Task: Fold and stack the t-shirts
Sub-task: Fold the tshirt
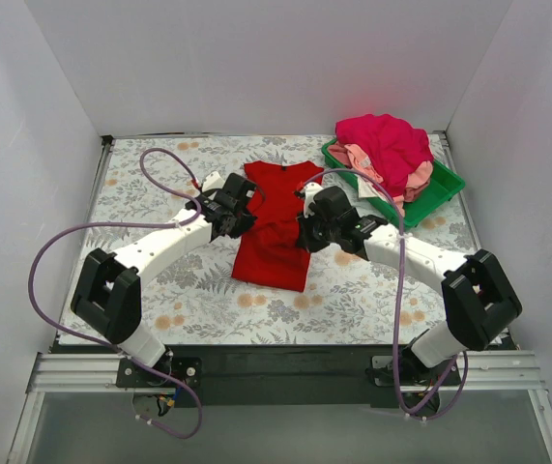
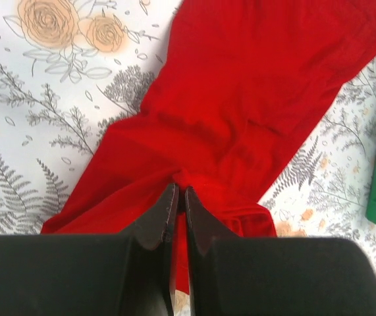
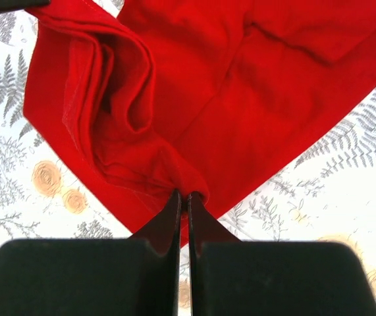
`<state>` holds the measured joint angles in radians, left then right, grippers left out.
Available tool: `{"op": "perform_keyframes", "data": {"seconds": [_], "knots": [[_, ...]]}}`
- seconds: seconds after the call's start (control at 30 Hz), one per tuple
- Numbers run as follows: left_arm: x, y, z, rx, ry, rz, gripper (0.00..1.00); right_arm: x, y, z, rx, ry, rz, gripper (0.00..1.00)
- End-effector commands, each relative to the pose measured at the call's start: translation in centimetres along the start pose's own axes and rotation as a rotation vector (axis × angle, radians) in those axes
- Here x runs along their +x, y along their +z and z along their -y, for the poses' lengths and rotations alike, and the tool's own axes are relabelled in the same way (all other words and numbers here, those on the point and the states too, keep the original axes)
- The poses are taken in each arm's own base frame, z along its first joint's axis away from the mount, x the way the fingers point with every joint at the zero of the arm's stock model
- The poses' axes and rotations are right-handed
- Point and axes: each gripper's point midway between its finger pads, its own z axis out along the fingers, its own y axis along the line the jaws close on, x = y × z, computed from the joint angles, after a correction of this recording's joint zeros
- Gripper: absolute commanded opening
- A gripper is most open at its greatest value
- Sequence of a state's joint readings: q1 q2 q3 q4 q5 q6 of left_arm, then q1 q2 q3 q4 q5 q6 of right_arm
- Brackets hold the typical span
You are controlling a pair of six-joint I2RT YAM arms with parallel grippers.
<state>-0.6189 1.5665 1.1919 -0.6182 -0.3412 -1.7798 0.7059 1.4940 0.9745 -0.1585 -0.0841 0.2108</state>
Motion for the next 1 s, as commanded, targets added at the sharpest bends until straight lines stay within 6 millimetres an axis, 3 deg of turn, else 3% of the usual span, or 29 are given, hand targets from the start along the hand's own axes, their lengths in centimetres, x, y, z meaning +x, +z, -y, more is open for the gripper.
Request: {"op": "perform_keyframes", "data": {"seconds": [0.0,0.3,0.67,0.73,0.8,0.83,0.9,0.93,0.97], "knots": [[-2.2,0.5,1.1,0.011,0.012,0.055,0.0,-2.3,0.4,0.3,-0.034,-0.023,0.029,0.01],[-2.5,3.8,1.3,-0.023,0.032,0.03,0.0,-3.1,2.5,2.7,0.001,0.016,0.0,0.01],[-2.9,6.2,1.5,-0.046,0.05,0.028,0.0,-3.0,4.2,5.6,0.102,0.078,-0.038,0.04],[-3.0,6.7,1.6,-0.045,0.062,0.015,0.0,-2.9,4.4,6.5,0.138,0.101,-0.044,0.15],[-2.7,6.9,2.0,-0.036,0.077,-0.007,0.01,-3.1,4.4,6.8,0.151,0.102,-0.04,0.35],[-2.7,6.9,2.1,-0.033,0.081,-0.011,0.15,-3.5,4.4,6.8,0.153,0.097,-0.035,0.54],[-2.7,6.7,2.4,-0.019,0.09,-0.02,0.42,-4.0,4.3,6.9,0.155,0.09,-0.028,0.73],[-2.9,6.5,2.6,-0.01,0.096,-0.018,0.57,-4.3,4.2,6.9,0.158,0.089,-0.023,0.89],[-3.1,6.1,2.8,0.005,0.097,-0.012,0.65,-4.5,3.9,6.7,0.152,0.085,-0.015,0.91]]}}
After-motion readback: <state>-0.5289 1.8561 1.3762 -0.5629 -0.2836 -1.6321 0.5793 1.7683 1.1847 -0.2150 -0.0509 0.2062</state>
